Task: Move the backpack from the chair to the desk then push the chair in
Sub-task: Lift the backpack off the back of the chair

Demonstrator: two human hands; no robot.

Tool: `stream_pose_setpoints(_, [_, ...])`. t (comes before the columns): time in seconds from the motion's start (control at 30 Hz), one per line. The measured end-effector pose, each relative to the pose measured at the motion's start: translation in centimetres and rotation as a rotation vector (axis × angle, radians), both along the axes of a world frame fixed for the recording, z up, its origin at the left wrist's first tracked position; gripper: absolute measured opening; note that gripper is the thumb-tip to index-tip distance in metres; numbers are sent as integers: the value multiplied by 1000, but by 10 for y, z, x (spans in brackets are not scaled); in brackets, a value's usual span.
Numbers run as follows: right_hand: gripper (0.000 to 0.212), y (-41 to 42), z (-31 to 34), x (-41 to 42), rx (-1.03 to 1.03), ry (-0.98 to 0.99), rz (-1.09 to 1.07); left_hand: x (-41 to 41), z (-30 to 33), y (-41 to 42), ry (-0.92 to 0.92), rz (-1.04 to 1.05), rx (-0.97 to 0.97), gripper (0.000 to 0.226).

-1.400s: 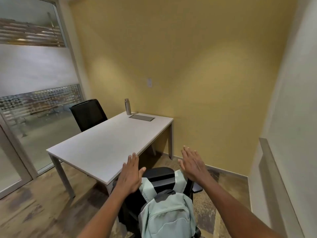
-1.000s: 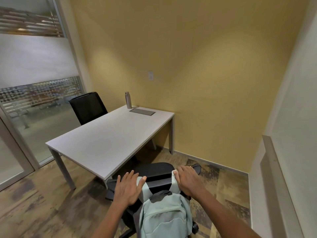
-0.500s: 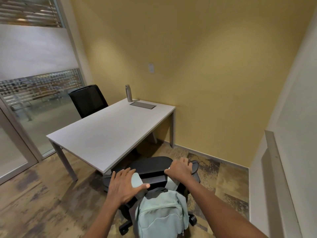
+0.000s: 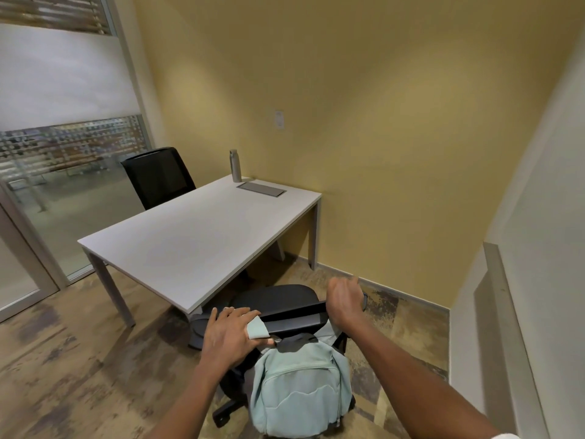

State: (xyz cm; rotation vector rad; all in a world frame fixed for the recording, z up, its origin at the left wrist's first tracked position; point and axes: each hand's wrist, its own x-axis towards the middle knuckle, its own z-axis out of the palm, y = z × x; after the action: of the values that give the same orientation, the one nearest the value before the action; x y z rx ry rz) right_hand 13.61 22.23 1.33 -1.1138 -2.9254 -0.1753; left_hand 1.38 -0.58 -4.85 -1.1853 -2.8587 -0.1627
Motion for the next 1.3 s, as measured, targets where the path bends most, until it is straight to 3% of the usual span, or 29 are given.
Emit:
stream_pose_setpoints(0.23, [20, 14, 2, 26, -71, 98, -180, 3, 3, -2, -22, -14, 44, 82])
stream_pose_setpoints(0.4, [27, 15, -2, 30, -309, 371, -350, 4, -1, -2, -19, -4, 64, 88])
stream_pose_setpoints(0.7, [33, 18, -16, 22, -596, 578, -669, 2, -5, -3, 25, -6, 78, 86])
stream_pose_setpoints(0.93, [52, 37, -20, 36, -883, 840, -930, 3, -6, 1, 96, -23, 115, 88])
stream_pose_setpoints(1.07, [60, 35, -40, 54, -1086, 835, -828, 4, -7, 1, 105, -27, 106, 84])
stream_pose_setpoints(1.1, [56, 34, -47, 56, -1125, 788, -816, 5, -7, 0, 99, -27, 101, 84])
stream_pose_setpoints(1.13, [16, 28, -47, 61, -1141, 789, -783, 5, -8, 0, 89, -28, 99, 83])
stream_pose_setpoints(1.3, [17, 16, -51, 68, -1216, 825, -647, 6, -8, -1, 57, -24, 108, 83])
